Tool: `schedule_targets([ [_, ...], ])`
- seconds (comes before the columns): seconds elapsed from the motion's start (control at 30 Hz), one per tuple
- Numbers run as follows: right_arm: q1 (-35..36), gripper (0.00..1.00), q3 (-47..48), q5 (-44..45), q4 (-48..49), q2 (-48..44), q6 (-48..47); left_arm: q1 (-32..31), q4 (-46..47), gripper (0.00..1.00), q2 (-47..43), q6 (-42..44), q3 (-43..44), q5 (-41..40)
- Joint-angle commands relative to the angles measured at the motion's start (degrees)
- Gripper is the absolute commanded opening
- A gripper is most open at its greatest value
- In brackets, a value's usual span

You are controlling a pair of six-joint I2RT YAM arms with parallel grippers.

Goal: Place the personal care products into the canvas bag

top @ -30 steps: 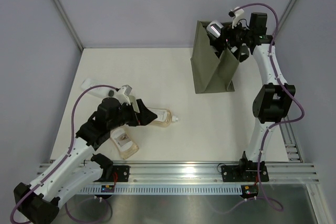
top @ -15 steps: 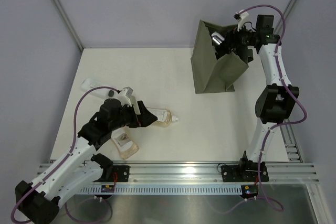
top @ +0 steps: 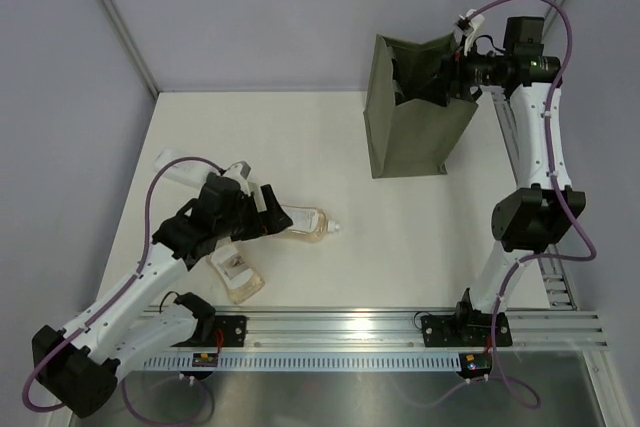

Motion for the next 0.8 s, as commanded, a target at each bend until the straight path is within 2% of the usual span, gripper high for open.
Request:
schedule_targets([
  [0.0, 0.64, 1.0, -3.63, -5.19, -5.57, -11.09, -1.09, -0.35, -6.62, 0.99, 3.09, -6.65, 4.42, -7.29],
  [0.1, 0.65, 0.99, -23.62, -3.53, 2.77, -22.25, 3.13, -2.98, -4.87, 0.99, 6.7, -18.86, 2.76, -7.29],
  [0.17, 0.65, 1.0, -31.39, 0.14, 9.77, -30.51, 6.97, -5.53, -3.38, 0.99, 8.54, -28.5, 2.14, -11.49],
  [0.2, 0.65, 0.99, -38.39, 1.47, 11.73, -34.98, 8.48, -5.97, -2.67, 0.99, 9.34, -31.17, 2.22, -12.2],
  [0.27, 0.65, 0.99, -44.85, 5.59, 16.73, -38.78, 12.34, -7.38, -2.22, 0.99, 13.1, -38.97, 4.84, -14.23],
  [0.33, 0.65, 1.0, -53.18, 9.03, 20.0, -43.43, 14.63, -8.26, -3.71, 0.99, 16.71, -42.7, 8.62, -15.71],
  [0.43, 0.64, 0.99, -62.07, 14.39, 26.49, -48.71, 17.71, -8.61, -10.9, 0.99, 25.67, -48.06, 17.67, -17.3],
  [0.5, 0.56, 1.0, -66.3, 14.15, 28.09, -51.01, 18.07, -8.61, -11.98, 0.99, 31.46, -51.05, 21.45, -18.01],
  [0.77, -0.5, 1.0, -75.02, 4.92, 31.97, -61.74, 14.83, -8.0, -11.72, 0.99, 45.02, -56.42, 23.76, -15.64],
])
